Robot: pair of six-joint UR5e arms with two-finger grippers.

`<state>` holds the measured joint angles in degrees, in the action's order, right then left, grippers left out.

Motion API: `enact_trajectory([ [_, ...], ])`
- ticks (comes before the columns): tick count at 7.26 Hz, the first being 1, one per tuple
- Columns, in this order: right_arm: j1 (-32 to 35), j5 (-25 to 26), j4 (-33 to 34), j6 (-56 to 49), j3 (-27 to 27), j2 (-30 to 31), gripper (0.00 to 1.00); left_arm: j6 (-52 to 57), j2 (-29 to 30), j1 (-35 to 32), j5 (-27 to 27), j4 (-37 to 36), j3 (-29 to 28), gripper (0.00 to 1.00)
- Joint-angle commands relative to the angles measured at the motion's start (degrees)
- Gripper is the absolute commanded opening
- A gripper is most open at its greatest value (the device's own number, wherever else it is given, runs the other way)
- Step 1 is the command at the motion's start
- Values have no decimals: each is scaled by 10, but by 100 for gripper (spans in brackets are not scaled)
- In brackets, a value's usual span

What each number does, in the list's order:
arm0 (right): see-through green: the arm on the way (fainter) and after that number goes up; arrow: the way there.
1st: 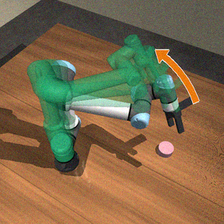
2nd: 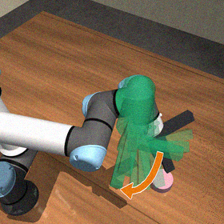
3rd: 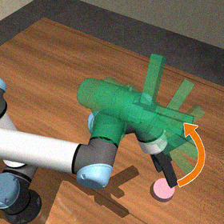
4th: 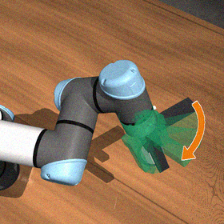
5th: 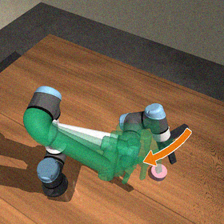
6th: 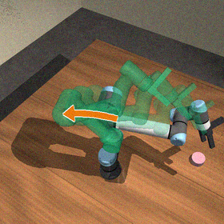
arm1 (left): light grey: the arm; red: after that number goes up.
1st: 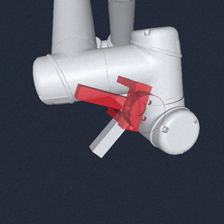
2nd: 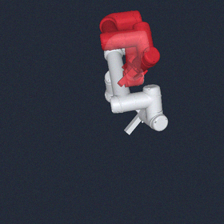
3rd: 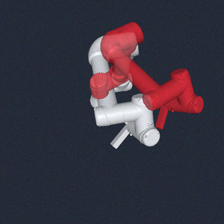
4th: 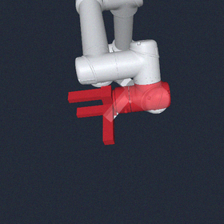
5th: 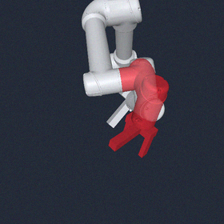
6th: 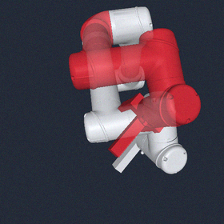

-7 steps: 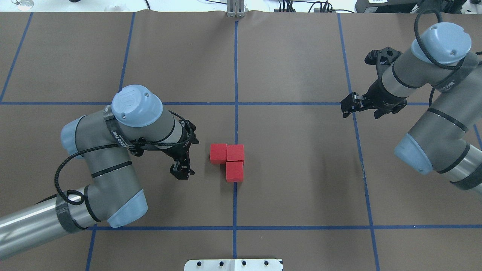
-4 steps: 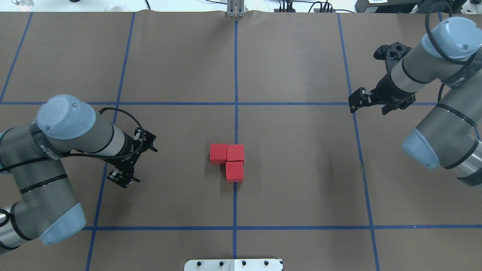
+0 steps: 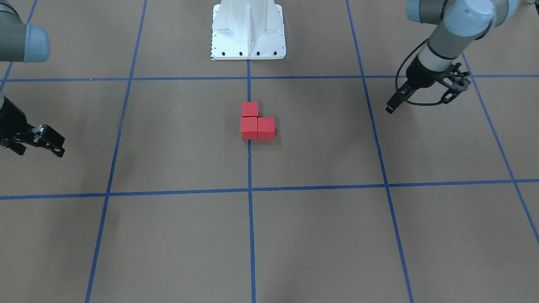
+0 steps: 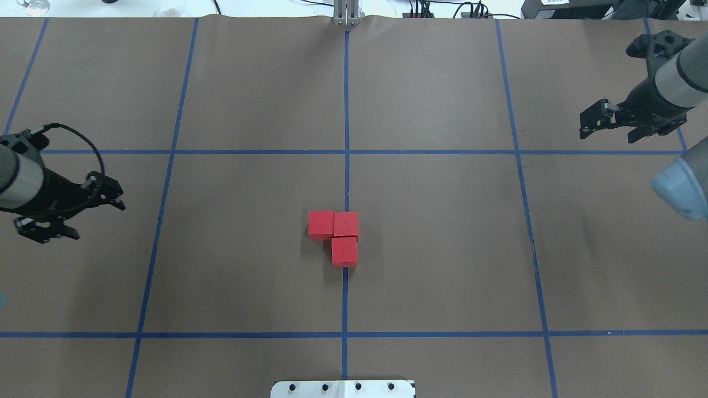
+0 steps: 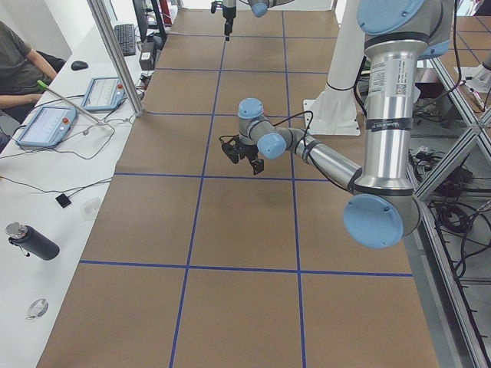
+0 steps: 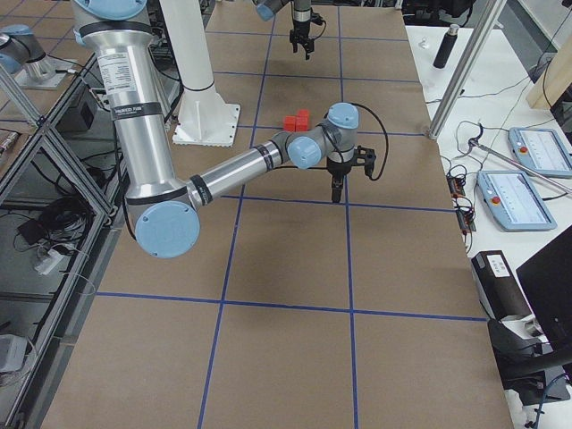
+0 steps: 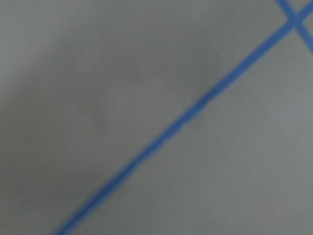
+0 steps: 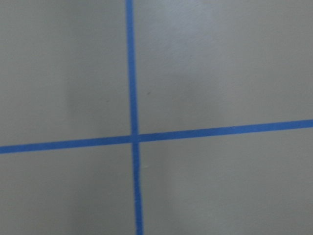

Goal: Form red blocks into L shape at center

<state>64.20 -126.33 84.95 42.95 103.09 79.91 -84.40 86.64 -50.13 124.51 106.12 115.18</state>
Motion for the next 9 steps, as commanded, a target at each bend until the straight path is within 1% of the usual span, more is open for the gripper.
enact_trajectory([
  [1, 108, -97, 2, -136, -70, 10, 99, 349, -67, -159, 94, 8, -40, 100],
  [2, 145, -101, 3, -229, -111, 18, 99, 461, -67, -225, 120, 2, -82, 100],
  [3, 169, -106, 5, -280, -141, 18, 99, 581, -63, -274, 122, 0, -132, 100],
  [4, 184, -109, 5, -290, -151, 22, 99, 668, -57, -307, 120, 1, -170, 100],
  [5, 200, -110, 6, -320, -165, 27, 99, 726, -52, -329, 117, 1, -191, 100],
  [6, 203, -109, 7, -334, -171, 23, 99, 727, -33, -332, 118, -11, -197, 100],
  [8, 205, -109, 11, -358, -209, 3, 99, 728, 36, -345, 117, -119, -208, 100],
  [9, 204, -109, 11, -358, -229, -15, 99, 729, 47, -354, 118, -146, -207, 100],
])
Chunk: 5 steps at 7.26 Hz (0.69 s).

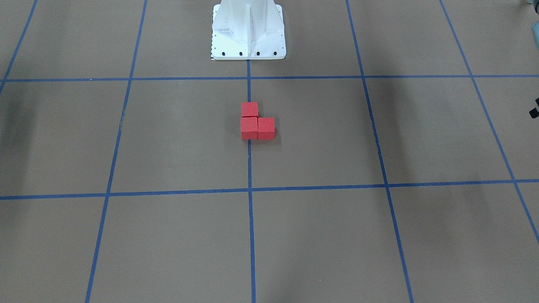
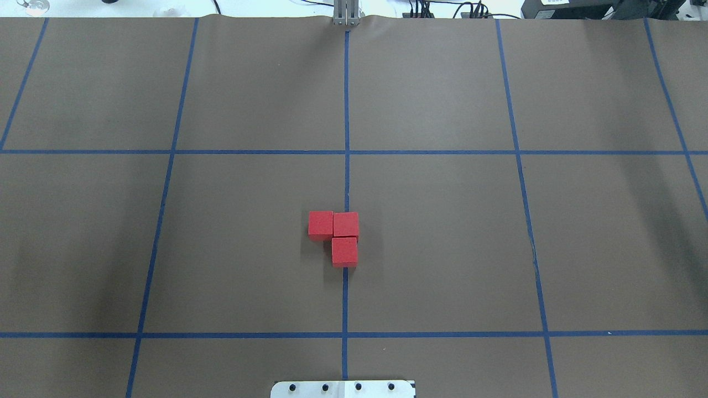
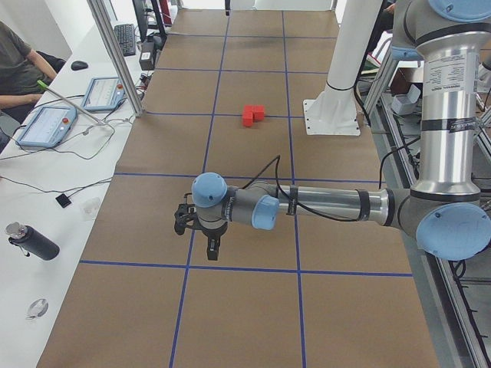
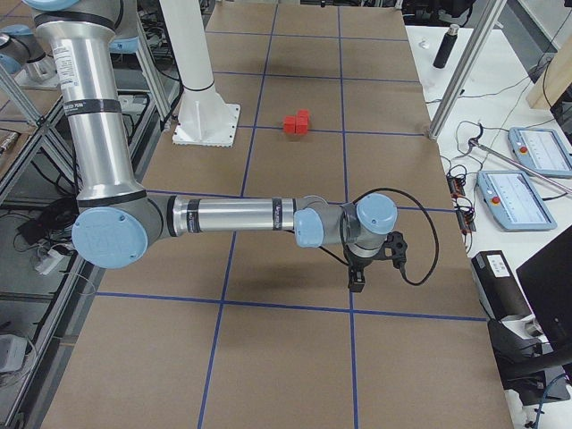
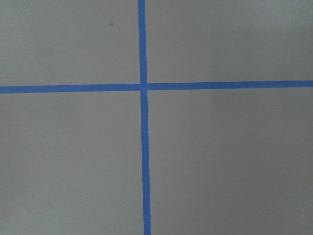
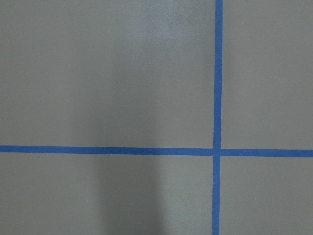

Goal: Form red blocks into L shape at center

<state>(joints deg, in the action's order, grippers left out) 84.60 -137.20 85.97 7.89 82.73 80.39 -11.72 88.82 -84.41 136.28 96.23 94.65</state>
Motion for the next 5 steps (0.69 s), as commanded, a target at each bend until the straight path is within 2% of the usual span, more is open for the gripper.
enact_trajectory([
  [1, -1, 1, 1, -8, -36, -31, 99, 0, 25, -11, 4, -70, -2, 100],
  [2, -1, 1, -1, -7, -35, -31, 99, -3, 33, -12, 5, -105, 16, 100],
  [4, 6, 1, -8, -6, -36, -3, 99, -4, 41, -19, 1, -104, 13, 100],
  [5, 6, 0, -8, 0, -33, -14, 99, -4, 52, -22, 4, -105, 22, 100],
])
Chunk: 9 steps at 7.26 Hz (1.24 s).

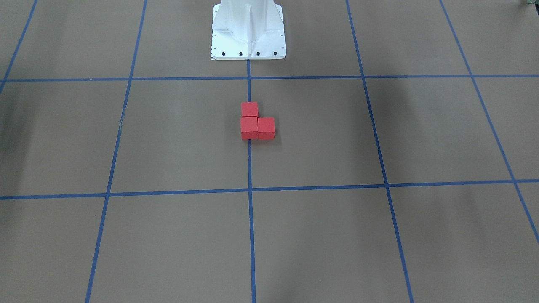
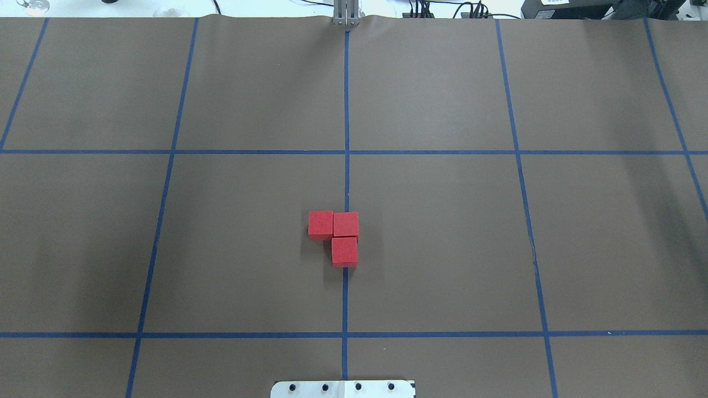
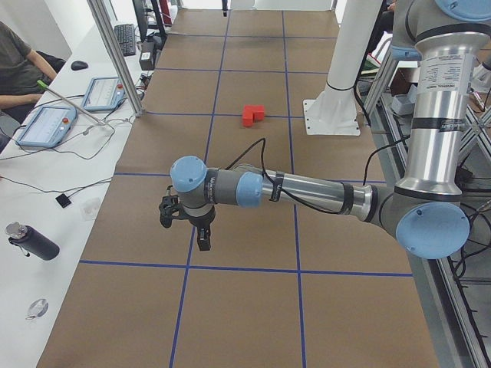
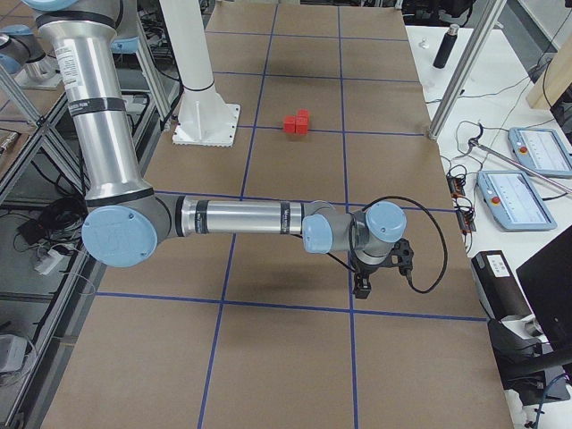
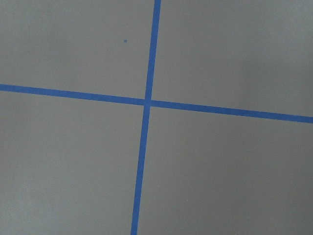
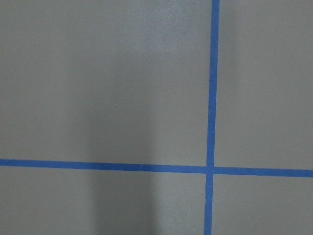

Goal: Form red blocks into L shape at center

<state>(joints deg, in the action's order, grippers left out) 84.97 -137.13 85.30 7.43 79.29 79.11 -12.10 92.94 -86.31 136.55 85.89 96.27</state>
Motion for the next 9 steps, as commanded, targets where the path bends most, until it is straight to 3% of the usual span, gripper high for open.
enact_trajectory([
  [1, 5, -9, -1, 13, 5, -8, 99, 0, 18, -4, 3, -2, 6, 100],
  [4, 20, -27, -3, 2, 31, -11, 99, -1, -26, -5, 2, 0, 68, 100],
  [9, 13, 64, 0, 2, 80, 33, 99, -1, -48, -7, 2, 0, 75, 100],
])
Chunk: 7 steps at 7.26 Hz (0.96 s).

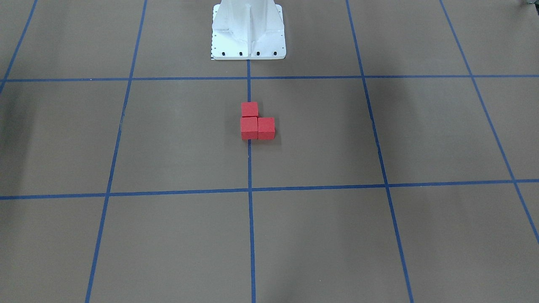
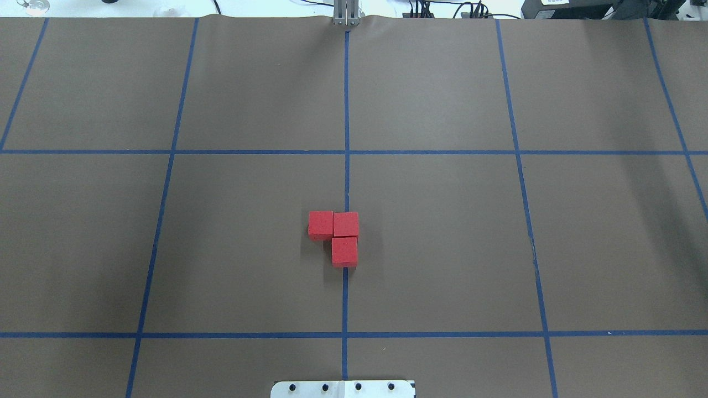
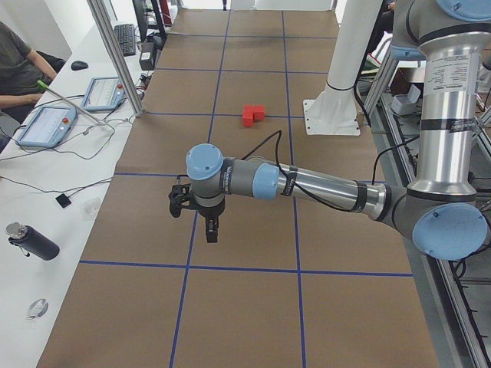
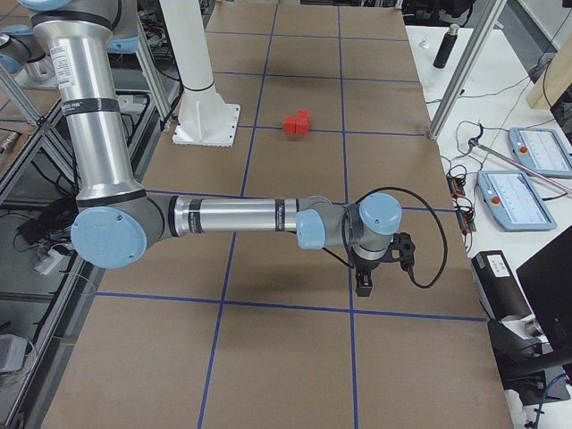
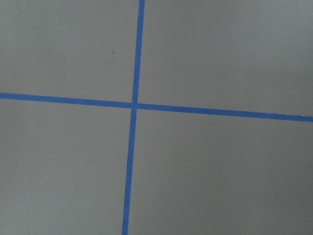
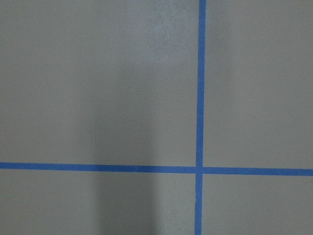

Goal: Form red blocks into L shape at center

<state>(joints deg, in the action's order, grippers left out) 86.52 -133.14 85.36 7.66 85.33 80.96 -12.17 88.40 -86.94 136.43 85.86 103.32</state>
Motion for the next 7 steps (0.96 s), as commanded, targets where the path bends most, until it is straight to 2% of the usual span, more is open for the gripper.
enact_trajectory([
  [1, -2, 31, 2, 0, 33, 20, 99, -1, 6, 0, 2, -9, 11, 100],
  [4, -2, 34, 2, -1, 45, 27, 99, -3, -1, -1, 3, -15, 35, 100],
  [7, -3, 26, 4, 0, 68, 35, 99, -4, 0, 0, 1, -15, 32, 100],
])
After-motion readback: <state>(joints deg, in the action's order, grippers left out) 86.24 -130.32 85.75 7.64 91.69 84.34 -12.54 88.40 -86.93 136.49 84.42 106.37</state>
